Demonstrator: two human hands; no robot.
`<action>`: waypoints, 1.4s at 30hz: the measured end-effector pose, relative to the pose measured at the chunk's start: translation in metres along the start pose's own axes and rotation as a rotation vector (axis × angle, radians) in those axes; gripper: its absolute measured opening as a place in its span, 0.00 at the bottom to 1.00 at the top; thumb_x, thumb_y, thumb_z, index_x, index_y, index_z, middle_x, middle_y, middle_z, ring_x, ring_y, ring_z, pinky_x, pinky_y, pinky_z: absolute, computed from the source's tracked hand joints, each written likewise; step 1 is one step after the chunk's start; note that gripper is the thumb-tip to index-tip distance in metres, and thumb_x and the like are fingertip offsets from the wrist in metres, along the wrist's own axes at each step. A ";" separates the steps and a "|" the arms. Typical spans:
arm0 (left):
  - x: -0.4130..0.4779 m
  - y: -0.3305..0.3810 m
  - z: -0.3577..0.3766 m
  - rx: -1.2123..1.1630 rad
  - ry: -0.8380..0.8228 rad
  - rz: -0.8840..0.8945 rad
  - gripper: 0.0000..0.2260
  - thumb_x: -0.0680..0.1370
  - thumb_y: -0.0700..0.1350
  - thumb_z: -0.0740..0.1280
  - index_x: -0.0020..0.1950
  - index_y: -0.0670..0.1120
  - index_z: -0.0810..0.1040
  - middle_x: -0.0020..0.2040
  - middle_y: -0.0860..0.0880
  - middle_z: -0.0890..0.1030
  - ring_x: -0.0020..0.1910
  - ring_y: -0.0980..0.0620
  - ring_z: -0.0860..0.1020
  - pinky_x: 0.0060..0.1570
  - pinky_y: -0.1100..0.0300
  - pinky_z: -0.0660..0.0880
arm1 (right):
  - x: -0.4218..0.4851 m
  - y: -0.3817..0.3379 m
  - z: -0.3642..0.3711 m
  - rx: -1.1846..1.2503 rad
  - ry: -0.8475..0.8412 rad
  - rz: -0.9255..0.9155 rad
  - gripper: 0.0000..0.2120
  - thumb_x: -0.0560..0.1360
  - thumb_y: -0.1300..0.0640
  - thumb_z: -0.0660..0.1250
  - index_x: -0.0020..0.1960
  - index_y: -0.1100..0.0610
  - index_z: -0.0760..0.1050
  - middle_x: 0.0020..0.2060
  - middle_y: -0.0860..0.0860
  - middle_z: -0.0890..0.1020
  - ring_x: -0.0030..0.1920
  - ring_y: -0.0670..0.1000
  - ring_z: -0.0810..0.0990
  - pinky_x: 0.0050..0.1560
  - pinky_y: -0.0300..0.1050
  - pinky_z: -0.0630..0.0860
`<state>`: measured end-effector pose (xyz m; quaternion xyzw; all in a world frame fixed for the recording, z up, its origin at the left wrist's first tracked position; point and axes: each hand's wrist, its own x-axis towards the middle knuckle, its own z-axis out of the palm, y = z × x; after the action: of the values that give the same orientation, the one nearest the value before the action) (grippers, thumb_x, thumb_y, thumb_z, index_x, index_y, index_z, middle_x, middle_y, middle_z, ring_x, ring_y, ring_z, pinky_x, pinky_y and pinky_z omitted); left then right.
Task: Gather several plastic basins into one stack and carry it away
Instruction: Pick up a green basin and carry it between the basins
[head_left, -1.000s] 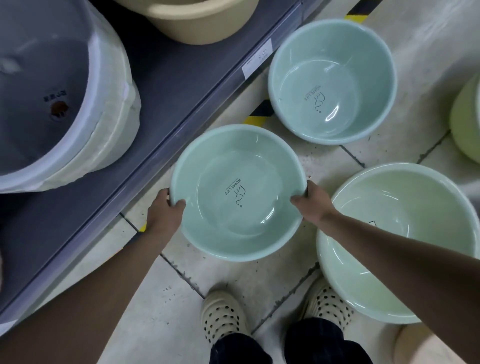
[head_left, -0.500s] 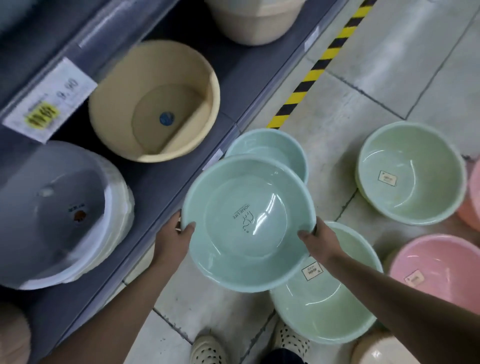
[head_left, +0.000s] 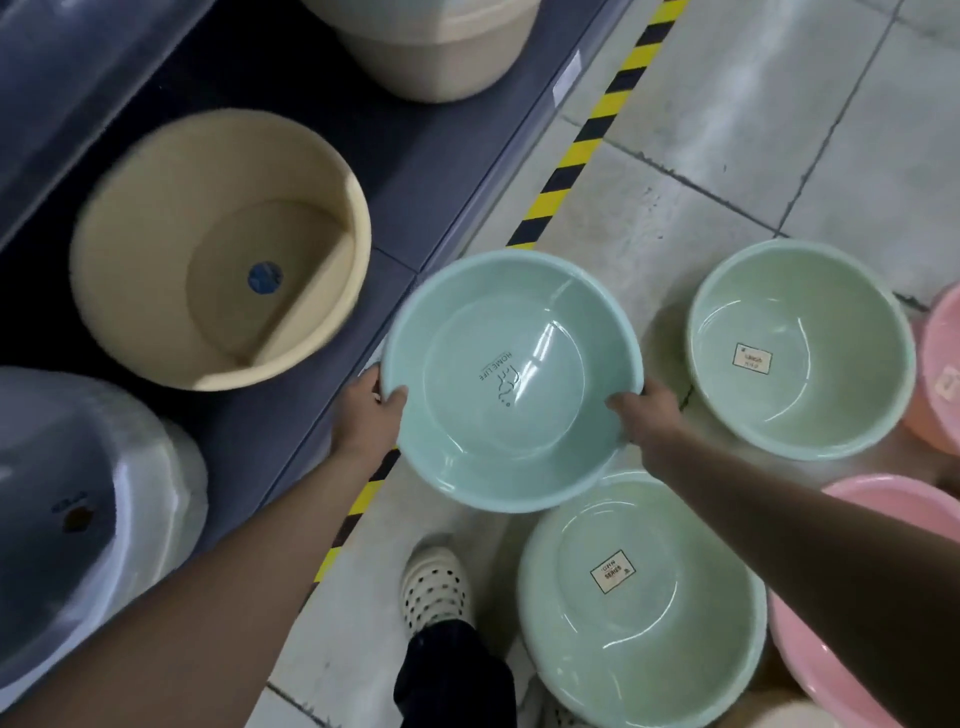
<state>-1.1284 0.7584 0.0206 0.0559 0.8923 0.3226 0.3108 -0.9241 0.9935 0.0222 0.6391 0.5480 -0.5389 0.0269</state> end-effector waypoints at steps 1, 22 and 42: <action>0.012 -0.006 0.006 0.013 -0.003 0.004 0.08 0.75 0.45 0.66 0.53 0.51 0.79 0.47 0.48 0.83 0.46 0.46 0.81 0.47 0.50 0.80 | 0.010 0.003 0.007 0.008 -0.001 0.000 0.19 0.70 0.64 0.64 0.60 0.55 0.76 0.46 0.55 0.81 0.46 0.60 0.80 0.38 0.49 0.78; 0.111 -0.066 0.080 0.140 -0.049 -0.050 0.10 0.78 0.42 0.65 0.58 0.43 0.78 0.50 0.49 0.81 0.49 0.46 0.78 0.48 0.58 0.71 | 0.109 0.078 0.090 -0.041 0.048 -0.074 0.28 0.77 0.58 0.60 0.74 0.42 0.62 0.54 0.48 0.77 0.52 0.55 0.78 0.53 0.52 0.78; -0.114 0.139 0.091 -0.082 -0.270 0.226 0.17 0.76 0.39 0.66 0.59 0.58 0.79 0.48 0.53 0.84 0.46 0.47 0.81 0.48 0.51 0.80 | -0.091 0.090 -0.178 0.306 0.325 -0.010 0.20 0.74 0.62 0.63 0.63 0.46 0.74 0.45 0.44 0.81 0.46 0.51 0.82 0.43 0.46 0.80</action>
<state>-0.9973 0.8825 0.1100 0.1859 0.8165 0.3812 0.3917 -0.7242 1.0077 0.1122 0.7115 0.4601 -0.5059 -0.1619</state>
